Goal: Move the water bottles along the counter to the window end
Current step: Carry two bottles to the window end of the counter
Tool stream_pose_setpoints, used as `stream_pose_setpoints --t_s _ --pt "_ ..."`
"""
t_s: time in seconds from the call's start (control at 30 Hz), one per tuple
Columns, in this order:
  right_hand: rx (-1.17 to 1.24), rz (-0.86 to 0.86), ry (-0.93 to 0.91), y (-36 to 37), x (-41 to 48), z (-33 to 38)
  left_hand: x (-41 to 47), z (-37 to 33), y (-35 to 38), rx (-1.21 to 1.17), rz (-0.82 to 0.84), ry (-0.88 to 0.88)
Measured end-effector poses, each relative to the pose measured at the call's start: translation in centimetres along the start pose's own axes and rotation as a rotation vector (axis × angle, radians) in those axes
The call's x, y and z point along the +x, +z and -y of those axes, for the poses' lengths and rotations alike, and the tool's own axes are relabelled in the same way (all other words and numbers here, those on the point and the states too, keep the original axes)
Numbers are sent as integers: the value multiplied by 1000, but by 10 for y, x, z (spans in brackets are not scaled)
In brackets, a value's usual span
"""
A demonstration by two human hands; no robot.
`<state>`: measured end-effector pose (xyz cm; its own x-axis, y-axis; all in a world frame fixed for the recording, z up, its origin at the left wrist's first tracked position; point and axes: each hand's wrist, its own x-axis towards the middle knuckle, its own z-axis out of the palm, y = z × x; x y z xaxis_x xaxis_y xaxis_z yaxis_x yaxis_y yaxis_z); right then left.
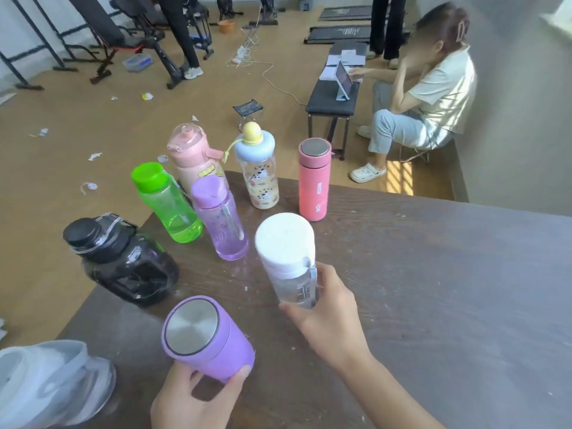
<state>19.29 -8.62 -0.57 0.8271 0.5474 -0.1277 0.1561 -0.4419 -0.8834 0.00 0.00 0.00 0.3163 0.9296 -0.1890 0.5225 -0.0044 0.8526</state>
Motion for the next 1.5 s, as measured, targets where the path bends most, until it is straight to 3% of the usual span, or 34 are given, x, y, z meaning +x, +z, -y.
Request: stream_pose_setpoints --t_s 0.27,0.47,0.7,0.9,1.03,1.33,1.5 --pt "46 -210 133 -160 -5 -60 -26 -79 134 -62 242 182" --pt "38 -422 223 -287 -25 -118 -57 -149 274 -64 520 412" --pt "45 -624 321 -395 -56 -183 -117 -247 440 -21 712 569" --pt "173 -689 413 -444 -75 -217 -171 -287 551 23 862 649" --pt "64 -724 375 -459 -81 -233 -193 -293 596 50 942 656" --pt "39 -780 496 -471 -84 -256 -222 -296 631 115 975 663" --pt "44 -813 454 -473 -89 -254 -224 -294 635 138 970 661"
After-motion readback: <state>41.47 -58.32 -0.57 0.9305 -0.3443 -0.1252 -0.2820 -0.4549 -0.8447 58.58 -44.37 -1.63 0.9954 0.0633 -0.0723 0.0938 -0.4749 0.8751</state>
